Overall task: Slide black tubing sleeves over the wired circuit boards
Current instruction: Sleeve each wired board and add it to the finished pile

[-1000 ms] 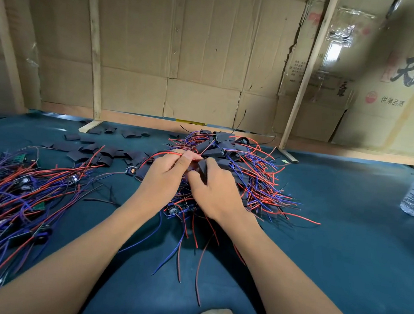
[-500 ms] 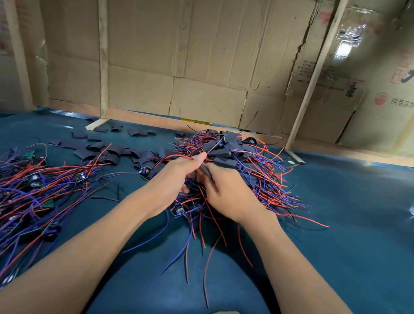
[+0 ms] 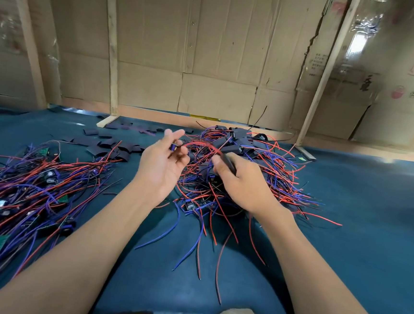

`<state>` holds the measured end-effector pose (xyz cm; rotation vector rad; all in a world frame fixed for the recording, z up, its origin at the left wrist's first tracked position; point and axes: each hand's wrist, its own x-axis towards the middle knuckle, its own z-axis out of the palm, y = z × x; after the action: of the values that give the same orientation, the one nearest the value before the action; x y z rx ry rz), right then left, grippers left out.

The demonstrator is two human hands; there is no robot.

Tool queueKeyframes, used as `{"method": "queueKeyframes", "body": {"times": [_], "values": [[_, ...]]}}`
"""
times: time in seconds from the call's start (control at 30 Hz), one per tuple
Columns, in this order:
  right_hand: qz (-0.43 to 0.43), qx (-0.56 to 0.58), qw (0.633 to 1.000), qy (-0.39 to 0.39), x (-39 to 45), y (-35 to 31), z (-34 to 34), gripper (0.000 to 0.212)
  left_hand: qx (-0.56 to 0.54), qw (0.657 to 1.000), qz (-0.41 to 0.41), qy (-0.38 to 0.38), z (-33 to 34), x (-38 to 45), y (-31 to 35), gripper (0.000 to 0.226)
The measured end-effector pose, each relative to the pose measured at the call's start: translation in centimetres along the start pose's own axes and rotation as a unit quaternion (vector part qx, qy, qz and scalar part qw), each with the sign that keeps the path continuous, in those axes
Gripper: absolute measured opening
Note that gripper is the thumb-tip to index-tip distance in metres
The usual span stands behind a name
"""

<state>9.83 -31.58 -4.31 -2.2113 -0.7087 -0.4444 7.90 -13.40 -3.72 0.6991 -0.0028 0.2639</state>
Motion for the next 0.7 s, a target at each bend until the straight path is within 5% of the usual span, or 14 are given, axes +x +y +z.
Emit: {"method": "queueKeyframes", "body": {"times": [0.2,0.5,0.7], "values": [[-0.043,-0.014,0.999,0.02,-0.3,-0.6,0.4,0.04,0.089,0.993,0.056,-0.053,0.6,-1.0,-0.6,0.015],[-0.018,-0.155,0.988,-0.018,0.0,-0.5,0.0,0.05,0.159,0.971,0.052,-0.17,0.4,-1.2,-1.0,0.041],[-0.04,-0.122,0.992,0.002,-0.3,-1.6,-0.4,0.061,0.151,0.974,0.091,-0.145,0.0,-0.9,-0.8,0.031]]}}
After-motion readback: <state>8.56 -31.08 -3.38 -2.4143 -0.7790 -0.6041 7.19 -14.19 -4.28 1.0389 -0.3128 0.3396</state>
